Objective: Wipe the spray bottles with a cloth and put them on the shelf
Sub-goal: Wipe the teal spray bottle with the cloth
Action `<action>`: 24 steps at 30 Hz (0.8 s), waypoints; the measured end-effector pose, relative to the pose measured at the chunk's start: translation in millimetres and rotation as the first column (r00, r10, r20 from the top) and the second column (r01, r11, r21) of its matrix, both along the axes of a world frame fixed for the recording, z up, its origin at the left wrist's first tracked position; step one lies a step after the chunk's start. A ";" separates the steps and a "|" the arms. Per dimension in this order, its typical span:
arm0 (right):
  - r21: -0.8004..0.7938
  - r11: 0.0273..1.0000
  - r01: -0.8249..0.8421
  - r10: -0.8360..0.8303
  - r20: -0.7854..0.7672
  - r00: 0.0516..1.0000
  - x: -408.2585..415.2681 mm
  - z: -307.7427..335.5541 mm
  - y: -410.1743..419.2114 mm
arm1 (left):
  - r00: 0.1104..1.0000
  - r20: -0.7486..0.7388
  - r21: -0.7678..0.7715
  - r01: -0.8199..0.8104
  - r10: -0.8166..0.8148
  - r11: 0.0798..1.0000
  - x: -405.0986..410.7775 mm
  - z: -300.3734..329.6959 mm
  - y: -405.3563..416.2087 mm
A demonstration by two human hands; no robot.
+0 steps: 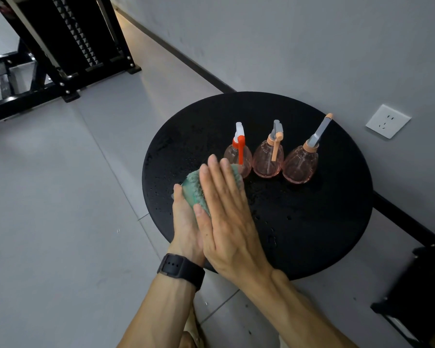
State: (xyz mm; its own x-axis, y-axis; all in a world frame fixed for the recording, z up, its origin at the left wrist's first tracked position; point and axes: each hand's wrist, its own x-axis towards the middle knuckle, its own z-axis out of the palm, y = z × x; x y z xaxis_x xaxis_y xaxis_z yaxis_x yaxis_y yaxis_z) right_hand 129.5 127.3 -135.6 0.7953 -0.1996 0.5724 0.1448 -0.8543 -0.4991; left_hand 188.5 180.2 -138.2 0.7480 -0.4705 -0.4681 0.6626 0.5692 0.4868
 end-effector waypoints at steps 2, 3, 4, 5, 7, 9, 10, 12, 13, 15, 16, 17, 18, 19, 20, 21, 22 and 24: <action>-0.044 0.998 -0.043 0.043 -0.010 0.999 -0.4 -0.2 0.3 | 0.997 0.069 0.006 -0.033 0.032 0.999 -5.8 8.3 -1.3; -0.061 0.997 -0.047 0.046 -0.021 0.999 -1.1 0.9 0.3 | 0.996 0.090 0.015 -0.018 0.016 1.000 -8.6 11.6 -1.7; -0.074 0.996 -0.044 0.042 -0.028 0.999 -1.8 2.4 -0.7 | 0.993 0.114 0.015 -0.015 0.013 1.000 -8.4 11.2 -1.7; -0.083 0.996 -0.043 0.041 -0.030 0.999 -2.5 4.4 -2.0 | 0.991 0.133 0.058 -0.002 -0.006 0.998 -7.6 13.9 -2.0; -0.086 0.995 -0.047 0.044 -0.032 0.999 -2.5 7.3 -5.8 | 0.995 0.095 0.044 0.013 -0.017 0.999 -2.6 14.2 -2.9; -0.075 0.997 -0.034 0.032 -0.036 0.999 -1.4 7.2 -10.7 | 0.998 0.034 -0.026 0.050 -0.049 0.998 2.4 13.0 -5.2; -0.064 0.998 -0.018 0.016 -0.034 0.999 -0.5 7.1 -13.4 | 0.999 0.009 -0.050 0.053 -0.053 0.997 4.3 10.8 -5.6; -0.032 0.999 0.018 -0.019 -0.032 0.999 0.7 6.9 -18.3 | 0.998 -0.041 -0.069 0.039 -0.042 0.997 5.3 8.5 -5.5; -0.018 0.999 0.033 -0.033 -0.035 0.999 1.0 6.9 -20.3 | 0.997 -0.061 -0.076 0.042 -0.046 0.996 5.4 8.3 -5.7; 0.004 0.999 0.052 -0.052 -0.039 0.998 1.3 6.8 -23.5 | 0.996 -0.076 -0.086 0.033 -0.040 0.996 4.9 6.4 -5.6; 0.012 0.998 0.057 -0.057 -0.039 0.998 1.3 6.6 -24.1 | 0.996 -0.081 -0.091 0.025 -0.032 0.996 5.1 4.5 -5.8; 0.016 0.998 0.059 -0.059 -0.039 0.998 1.1 6.6 -23.6 | 0.996 -0.080 -0.094 0.023 -0.030 0.995 5.0 5.7 -6.1; 0.017 0.998 0.059 -0.059 -0.039 0.998 0.9 6.7 -22.6 | 0.996 -0.081 -0.088 0.018 -0.025 0.996 5.1 5.5 -6.1; 0.016 0.998 0.057 -0.056 -0.041 0.998 0.6 6.6 -20.8 | 0.997 -0.078 -0.076 0.012 -0.018 0.997 4.8 5.4 -6.1; 0.012 0.999 0.050 -0.049 -0.043 0.998 0.4 6.6 -18.9 | 0.997 -0.082 -0.064 0.005 -0.010 0.998 5.3 3.6 -6.2; 0.002 0.999 0.042 -0.042 -0.046 0.998 0.1 6.6 -16.5 | 0.996 -0.084 -0.049 0.004 -0.008 0.999 5.3 4.1 -5.7; -0.012 0.999 0.033 -0.033 -0.047 0.998 -0.3 6.5 -14.0 | 0.997 -0.078 -0.036 0.005 -0.008 0.999 5.1 5.5 -5.6; -0.033 0.999 0.011 -0.013 -0.056 0.998 -1.5 6.3 -8.8 | 0.998 -0.050 -0.025 0.025 -0.026 0.999 4.1 6.8 -5.0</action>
